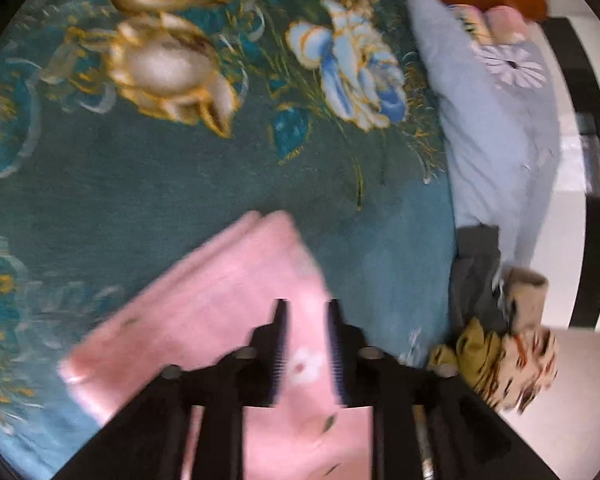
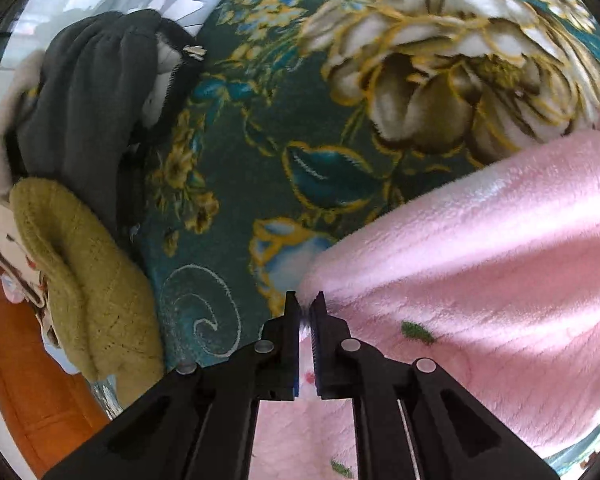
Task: Fold clothes
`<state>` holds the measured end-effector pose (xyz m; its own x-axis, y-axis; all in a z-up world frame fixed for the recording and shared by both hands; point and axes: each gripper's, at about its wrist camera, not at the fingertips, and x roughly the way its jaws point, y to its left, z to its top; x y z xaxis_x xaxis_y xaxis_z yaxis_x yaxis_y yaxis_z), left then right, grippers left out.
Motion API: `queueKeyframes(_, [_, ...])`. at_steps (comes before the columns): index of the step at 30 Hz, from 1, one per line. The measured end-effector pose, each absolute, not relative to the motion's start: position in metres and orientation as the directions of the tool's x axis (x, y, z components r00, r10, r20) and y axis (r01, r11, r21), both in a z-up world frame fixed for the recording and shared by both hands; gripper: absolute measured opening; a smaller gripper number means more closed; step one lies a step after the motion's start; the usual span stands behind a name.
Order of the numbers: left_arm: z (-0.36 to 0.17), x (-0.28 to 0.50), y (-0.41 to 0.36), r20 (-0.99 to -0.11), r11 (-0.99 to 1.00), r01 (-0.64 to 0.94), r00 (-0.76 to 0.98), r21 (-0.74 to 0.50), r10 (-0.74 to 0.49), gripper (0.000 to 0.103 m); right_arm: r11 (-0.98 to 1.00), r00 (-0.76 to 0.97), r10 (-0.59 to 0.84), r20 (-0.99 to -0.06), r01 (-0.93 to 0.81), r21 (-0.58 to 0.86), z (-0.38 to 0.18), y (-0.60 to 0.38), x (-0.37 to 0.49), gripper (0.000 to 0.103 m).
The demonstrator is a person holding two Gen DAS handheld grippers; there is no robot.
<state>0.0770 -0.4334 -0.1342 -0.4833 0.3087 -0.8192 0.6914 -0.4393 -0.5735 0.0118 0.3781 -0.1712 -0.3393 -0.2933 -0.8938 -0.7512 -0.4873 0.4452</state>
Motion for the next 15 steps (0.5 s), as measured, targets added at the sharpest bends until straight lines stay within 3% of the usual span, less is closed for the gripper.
queueKeyframes(1, [-0.129,0.093,-0.436,-0.82,-0.448,0.687,-0.497,-0.571,0.284,0.042,-0.492,-0.357,-0.296,-0.886,-0.738,0.461,-0.171,0.378,0.013,0.012])
queueKeyframes(4, [-0.114,0.14,-0.444,-0.818,-0.474,0.676,-0.536,-0.564,0.208,0.052,-0.473,-0.444,-0.317,-0.838,-0.692,0.545,-0.164,0.378,0.022,0.051])
queueKeyframes(6, [-0.119,0.178,-0.45,-0.826,-0.44,0.71,-0.541,-0.55,0.16,0.062,-0.477,-0.515,-0.318,-0.796,-0.639,0.604,-0.148,0.377,0.032,0.054])
queueKeyframes(11, [-0.163,0.215,-0.452,-0.788,-0.308,0.726,-0.573,-0.615,0.225,0.062,-0.589,-0.541,-0.294,-0.788,-0.547,0.595,-0.11,0.363,0.057,0.054])
queueKeyframes(15, [-0.181,0.216,-0.449,-0.726,-0.225,0.691,-0.66,-0.688,0.194,0.062,-0.617,-0.528,-0.293,-0.797,-0.533,0.579,-0.091,0.371,0.09,0.054])
